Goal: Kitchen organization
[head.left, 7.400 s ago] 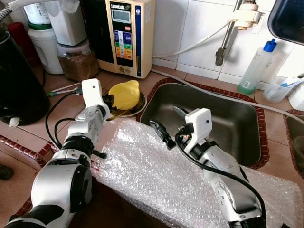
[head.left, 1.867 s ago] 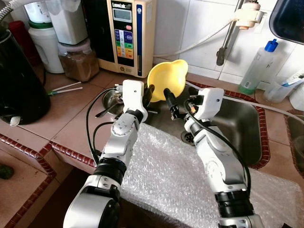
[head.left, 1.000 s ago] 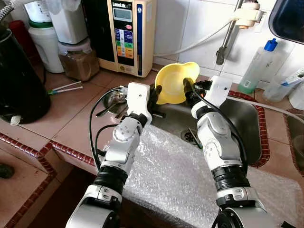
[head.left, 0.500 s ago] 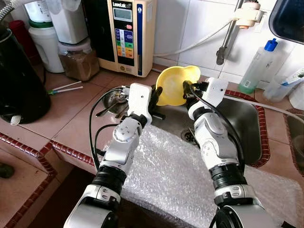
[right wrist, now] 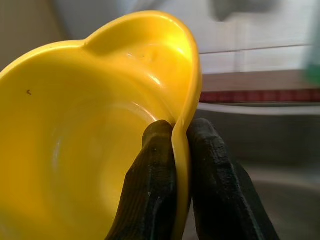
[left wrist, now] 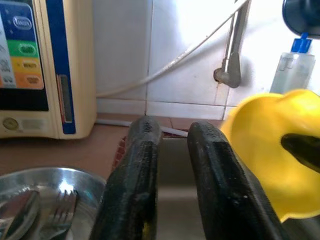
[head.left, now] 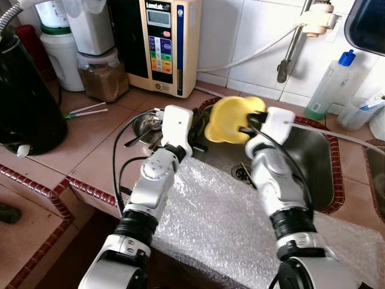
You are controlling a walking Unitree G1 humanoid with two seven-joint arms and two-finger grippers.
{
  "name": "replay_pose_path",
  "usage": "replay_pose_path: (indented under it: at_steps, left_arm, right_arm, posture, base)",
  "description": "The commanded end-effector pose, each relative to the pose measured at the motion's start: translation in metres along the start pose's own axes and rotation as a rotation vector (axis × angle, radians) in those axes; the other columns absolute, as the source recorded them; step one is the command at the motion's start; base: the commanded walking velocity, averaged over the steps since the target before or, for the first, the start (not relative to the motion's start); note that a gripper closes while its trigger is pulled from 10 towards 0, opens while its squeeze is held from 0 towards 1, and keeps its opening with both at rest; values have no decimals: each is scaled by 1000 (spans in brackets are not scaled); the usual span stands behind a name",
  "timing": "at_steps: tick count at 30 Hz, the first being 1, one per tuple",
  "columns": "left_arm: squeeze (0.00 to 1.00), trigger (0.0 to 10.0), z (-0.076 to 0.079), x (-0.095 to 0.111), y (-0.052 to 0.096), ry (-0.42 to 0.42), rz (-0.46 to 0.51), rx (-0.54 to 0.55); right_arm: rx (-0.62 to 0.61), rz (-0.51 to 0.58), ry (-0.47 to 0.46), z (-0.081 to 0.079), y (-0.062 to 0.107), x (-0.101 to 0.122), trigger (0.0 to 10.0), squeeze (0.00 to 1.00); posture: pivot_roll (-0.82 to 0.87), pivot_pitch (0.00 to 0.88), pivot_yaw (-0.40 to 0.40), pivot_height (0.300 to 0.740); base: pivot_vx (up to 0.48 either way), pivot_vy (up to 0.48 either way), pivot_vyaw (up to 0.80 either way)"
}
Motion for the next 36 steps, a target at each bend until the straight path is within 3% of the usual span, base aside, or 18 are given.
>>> replay_pose_path:
  at_steps: [1, 7, 11, 17, 20, 23, 24, 25, 26, 31, 36]
  left_arm:
    - [1000, 10000, 12, 8, -4, 15, 10, -91]
    - [1000, 10000, 15, 1, 1, -6, -54, -187]
    - [1000, 10000, 14, -19, 13, -38, -171, -274]
    - [1000, 10000, 13, -27, 18, -70, -217, -298]
    - [1000, 10000, 14, -28, 20, -80, -239, -311]
    - [1000, 10000, 14, -28, 21, -85, -246, -318]
    - [1000, 10000, 15, -30, 22, -89, -254, -325]
    - [1000, 10000, 15, -31, 22, -90, -260, -329]
    - [1000, 10000, 15, -30, 22, -94, -260, -329]
    - [1000, 10000, 15, -30, 20, -102, -261, -328]
    - [1000, 10000, 3, -30, 15, -132, -268, -251]
  right_arm:
    - [-39, 17, 50, 5, -2, 2, 0, 0]
    - [-160, 14, 153, 33, -5, 1, 0, 0]
    - [-208, -1, 216, 54, -4, -3, 0, 0]
    - [-229, -46, 276, 68, 0, -15, 0, 0]
    - [-259, -88, 271, 79, 4, -26, 0, 0]
    - [-260, -103, 265, 81, 5, -30, 0, 0]
    - [-277, -129, 234, 86, 7, -35, 8863, 1000]
    - [-285, -139, 229, 88, 8, -37, 8863, 1000]
    - [-286, -139, 232, 88, 9, -37, 10000, 1000]
    - [-295, -145, 230, 91, 10, -39, 10000, 1000]
    - [-301, -161, 219, 96, 12, -42, 10000, 1000]
  posture:
    - [54, 0, -23, 740]
    - [66, 0, -27, 740]
    - [77, 0, -31, 740]
    - [83, 0, -34, 740]
    - [86, 0, -35, 740]
    - [85, 0, -35, 740]
    - [81, 0, -34, 740]
    - [78, 0, -31, 740]
    - [78, 0, -31, 740]
    - [72, 0, -29, 740]
    - [68, 0, -30, 740]
  base:
    - [0, 0, 0]
    - [0, 0, 0]
    - [0, 0, 0]
    - [0, 0, 0]
    - [0, 0, 0]
    - [0, 0, 0]
    - [0, 0, 0]
    - [0, 0, 0]
    - [0, 0, 0]
    - [0, 0, 0]
    - [0, 0, 0]
Point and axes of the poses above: a point about 5 cm out from each wrist's last joint towards the gripper, its own y axis pointing back from the gripper into the wrist, its own x axis along the axis of the wrist's last joint, z = x × y, the point moved 4 cm from there along -y, pointing out of the wrist towards the gripper, and after that the axes turned 12 degrees about -y, right-handed, at the moved point
